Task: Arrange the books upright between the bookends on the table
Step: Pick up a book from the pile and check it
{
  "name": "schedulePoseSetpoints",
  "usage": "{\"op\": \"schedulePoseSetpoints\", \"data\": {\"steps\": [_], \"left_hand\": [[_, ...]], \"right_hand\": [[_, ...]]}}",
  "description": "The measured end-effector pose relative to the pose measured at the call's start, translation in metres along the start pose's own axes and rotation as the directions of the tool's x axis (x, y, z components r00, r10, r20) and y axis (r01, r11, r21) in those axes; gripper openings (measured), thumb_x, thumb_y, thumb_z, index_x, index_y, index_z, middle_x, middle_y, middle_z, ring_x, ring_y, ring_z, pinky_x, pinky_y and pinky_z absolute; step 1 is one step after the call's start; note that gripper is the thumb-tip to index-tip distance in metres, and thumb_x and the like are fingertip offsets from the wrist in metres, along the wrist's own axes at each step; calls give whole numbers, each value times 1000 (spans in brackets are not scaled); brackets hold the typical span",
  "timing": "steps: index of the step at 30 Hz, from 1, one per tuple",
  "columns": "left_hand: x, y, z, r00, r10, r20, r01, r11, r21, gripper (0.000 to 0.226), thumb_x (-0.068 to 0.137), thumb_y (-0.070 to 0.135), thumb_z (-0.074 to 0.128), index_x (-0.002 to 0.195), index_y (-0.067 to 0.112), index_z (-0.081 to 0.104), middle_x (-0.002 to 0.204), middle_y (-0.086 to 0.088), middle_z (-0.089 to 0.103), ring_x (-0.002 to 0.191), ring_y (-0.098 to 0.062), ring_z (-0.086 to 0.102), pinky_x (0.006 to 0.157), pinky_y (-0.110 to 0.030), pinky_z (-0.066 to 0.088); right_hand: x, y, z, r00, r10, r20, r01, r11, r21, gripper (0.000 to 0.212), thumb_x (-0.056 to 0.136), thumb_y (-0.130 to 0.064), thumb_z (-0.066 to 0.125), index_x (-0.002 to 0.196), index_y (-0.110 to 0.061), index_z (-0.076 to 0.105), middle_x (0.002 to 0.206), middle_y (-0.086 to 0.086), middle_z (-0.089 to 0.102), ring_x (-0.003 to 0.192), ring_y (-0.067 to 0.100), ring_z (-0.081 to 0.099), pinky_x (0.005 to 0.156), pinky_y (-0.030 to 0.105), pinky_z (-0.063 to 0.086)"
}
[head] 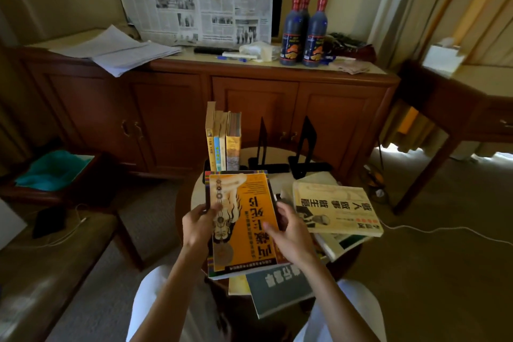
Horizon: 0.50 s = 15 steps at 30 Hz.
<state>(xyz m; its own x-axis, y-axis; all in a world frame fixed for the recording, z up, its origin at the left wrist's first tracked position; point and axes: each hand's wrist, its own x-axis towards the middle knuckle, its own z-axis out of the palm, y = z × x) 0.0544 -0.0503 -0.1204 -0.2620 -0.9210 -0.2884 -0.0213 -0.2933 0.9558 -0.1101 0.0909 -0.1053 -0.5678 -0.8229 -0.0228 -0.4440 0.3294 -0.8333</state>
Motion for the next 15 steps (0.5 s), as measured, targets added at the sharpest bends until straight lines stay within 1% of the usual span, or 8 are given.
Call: {"op": "schedulePoseSetpoints", "data": {"steps": [2,4,6,7,9,11,13,15], "left_hand": [[4,1,-9,998,-53,-40,51,997,-49,15,90,21,71,99,9,70,85,-13,77,79,-30,75,76,-49,60],[11,2,-24,988,-114,-102,103,989,-107,14,89,18,72,97,7,70,83,-16,76,76,-32,75,72,-48,60],[19,3,-43,970,-165,-177,138,978,-155,19,86,15,75,98,1,70,85,-21,74,77,-35,73,73,-48,60],[22,3,-53,959,-187,-214,153,974,-165,23,84,14,76,99,-1,69,88,-22,73,80,-35,72,76,-49,59],[28,-1,-72,935,-234,-265,189,965,-183,23,82,13,78,96,-3,68,93,-23,71,84,-35,70,79,-49,57],[34,-6,-90,918,-283,-278,234,952,-198,24,82,15,79,93,-2,66,94,-24,70,86,-37,70,81,-52,57],[40,-11,-106,906,-321,-277,274,942,-194,31,81,18,80,98,-5,66,96,-26,72,88,-39,71,82,-57,57],[46,-15,-117,904,-328,-274,295,943,-155,36,80,18,81,102,-6,66,95,-27,72,86,-40,72,79,-59,57]], "right_hand": [[2,1,-17,999,-36,-30,37,999,24,56,89,-29,69,140,-18,47,140,-2,54,129,16,51,108,38,44],[6,9,-36,987,-109,-121,92,986,-139,58,89,-31,70,140,-17,48,142,0,51,133,18,46,112,38,39],[11,28,-53,984,-147,-96,94,902,-421,76,86,-39,72,149,-17,35,153,4,36,145,25,28,120,42,19],[14,40,-57,992,-114,-55,68,846,-528,86,85,-43,71,153,-19,26,160,7,24,149,30,15,120,45,8],[16,60,-56,997,-67,-31,31,762,-647,90,87,-48,66,156,-22,16,164,11,11,151,35,2,120,50,-2],[15,72,-48,989,-132,-61,46,681,-731,80,88,-47,65,154,-19,27,160,17,23,148,42,13,118,54,4],[15,72,-41,976,-208,-63,78,605,-793,67,85,-36,72,143,-15,46,147,23,45,137,50,36,111,64,25],[16,69,-37,963,-264,-56,108,569,-815,56,84,-23,72,136,-12,52,135,24,57,126,53,48,98,69,41]]}}
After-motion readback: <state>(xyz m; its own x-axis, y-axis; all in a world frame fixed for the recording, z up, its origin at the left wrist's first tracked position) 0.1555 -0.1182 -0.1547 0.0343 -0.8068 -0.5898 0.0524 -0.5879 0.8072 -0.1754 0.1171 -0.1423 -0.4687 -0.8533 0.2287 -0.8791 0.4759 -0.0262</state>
